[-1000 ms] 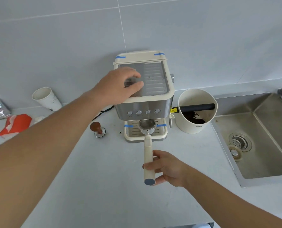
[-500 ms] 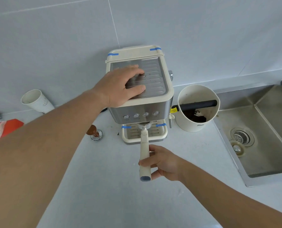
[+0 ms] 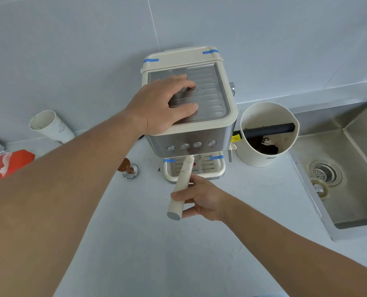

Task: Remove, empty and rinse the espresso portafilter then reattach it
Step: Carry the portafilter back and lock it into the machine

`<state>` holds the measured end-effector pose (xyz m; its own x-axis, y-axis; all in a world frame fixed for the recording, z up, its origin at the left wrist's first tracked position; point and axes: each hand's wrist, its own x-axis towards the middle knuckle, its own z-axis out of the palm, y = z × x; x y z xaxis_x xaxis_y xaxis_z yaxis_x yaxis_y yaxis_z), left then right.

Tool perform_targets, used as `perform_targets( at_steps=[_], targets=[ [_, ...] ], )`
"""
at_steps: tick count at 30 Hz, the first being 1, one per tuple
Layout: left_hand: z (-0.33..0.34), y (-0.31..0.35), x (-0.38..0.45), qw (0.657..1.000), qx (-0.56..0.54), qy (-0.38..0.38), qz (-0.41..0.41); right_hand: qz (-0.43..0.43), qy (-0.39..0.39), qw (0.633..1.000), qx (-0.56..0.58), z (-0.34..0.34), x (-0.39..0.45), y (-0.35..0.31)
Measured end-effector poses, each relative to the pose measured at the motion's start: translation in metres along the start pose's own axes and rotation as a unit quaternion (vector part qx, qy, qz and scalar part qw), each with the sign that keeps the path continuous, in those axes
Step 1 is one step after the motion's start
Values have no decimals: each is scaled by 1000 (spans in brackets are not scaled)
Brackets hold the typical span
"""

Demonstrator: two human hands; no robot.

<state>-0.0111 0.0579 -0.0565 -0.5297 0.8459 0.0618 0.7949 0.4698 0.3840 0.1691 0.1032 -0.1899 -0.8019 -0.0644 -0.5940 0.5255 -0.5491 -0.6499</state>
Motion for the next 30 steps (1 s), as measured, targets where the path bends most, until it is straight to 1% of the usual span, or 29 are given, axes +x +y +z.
perform_targets(
  at_steps=[8,15,25,30],
  targets=[
    [2,-1,0,1000,-12,4,-9,-34,38,995,83,33,28,4],
    [1,0,0,1000,-8,-6,-14,-65,74,987,126,47,45,5],
    [1,3,-1,1000,-15,-1,-15,-78,97,975,181,64,57,0],
    [1,3,-1,1000,-13,0,-16,-72,128,969,201,71,64,-1]
  ],
)
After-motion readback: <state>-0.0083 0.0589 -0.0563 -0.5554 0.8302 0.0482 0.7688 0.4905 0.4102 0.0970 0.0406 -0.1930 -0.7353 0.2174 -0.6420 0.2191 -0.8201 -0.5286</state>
